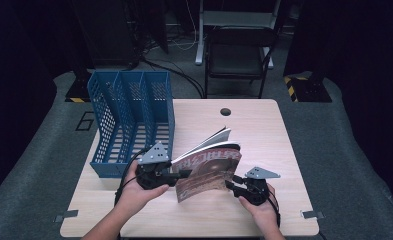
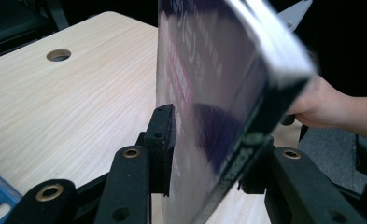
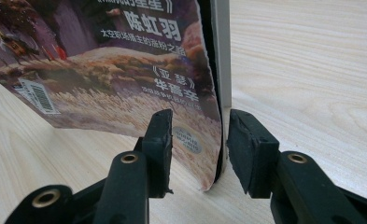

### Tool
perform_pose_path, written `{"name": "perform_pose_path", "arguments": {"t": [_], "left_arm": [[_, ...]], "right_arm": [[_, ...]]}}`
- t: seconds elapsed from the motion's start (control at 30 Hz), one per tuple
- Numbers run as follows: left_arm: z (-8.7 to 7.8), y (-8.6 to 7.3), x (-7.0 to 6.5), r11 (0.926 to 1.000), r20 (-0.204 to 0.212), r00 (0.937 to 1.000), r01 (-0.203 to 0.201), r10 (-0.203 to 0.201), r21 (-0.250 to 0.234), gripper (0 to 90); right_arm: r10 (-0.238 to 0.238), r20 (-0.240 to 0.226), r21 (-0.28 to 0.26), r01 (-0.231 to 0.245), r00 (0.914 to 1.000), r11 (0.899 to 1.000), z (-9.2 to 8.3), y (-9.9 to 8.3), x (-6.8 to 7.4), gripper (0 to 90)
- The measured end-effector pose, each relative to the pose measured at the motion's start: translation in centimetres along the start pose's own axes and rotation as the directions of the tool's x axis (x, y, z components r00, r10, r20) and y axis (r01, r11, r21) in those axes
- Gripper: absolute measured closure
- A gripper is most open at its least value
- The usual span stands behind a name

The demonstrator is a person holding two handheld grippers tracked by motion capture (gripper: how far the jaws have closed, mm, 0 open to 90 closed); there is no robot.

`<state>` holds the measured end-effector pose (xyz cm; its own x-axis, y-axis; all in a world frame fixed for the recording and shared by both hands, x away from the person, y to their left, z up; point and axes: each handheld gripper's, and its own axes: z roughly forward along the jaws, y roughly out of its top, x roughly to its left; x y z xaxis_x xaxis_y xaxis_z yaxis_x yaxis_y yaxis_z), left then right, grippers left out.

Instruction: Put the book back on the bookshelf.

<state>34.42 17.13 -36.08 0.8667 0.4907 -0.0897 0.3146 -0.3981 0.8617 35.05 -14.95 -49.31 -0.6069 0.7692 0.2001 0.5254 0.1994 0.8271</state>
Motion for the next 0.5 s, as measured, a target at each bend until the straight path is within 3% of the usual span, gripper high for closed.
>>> {"name": "perform_pose_path", "arguments": {"t": [0.1, 0.2, 0.5], "left_arm": [[0.0, 0.6, -0.2, 0.9996, 0.007, 0.9999, -0.014, 0.014, 0.024, 63.2], [-0.1, 1.2, -0.4, 0.9989, -0.029, 0.9988, -0.037, 0.038, 0.028, 63.2], [-0.3, 2.8, -0.4, 0.9996, -0.028, 0.9994, -0.018, 0.019, 0.023, 63.1]], "right_arm": [[-0.003, -0.002, 0.001, 0.003, 1.0, 1.0, 0.0, 0.0, 0.0, 60.3], [-0.006, -0.002, 0.0, 0.006, 1.0, 1.0, 0.0, 0.0, 0.0, 60.3], [-0.014, -0.003, -0.003, 0.014, 0.9999, 1.0, 0.1, 0.0, 0.0, 60.1]]}}
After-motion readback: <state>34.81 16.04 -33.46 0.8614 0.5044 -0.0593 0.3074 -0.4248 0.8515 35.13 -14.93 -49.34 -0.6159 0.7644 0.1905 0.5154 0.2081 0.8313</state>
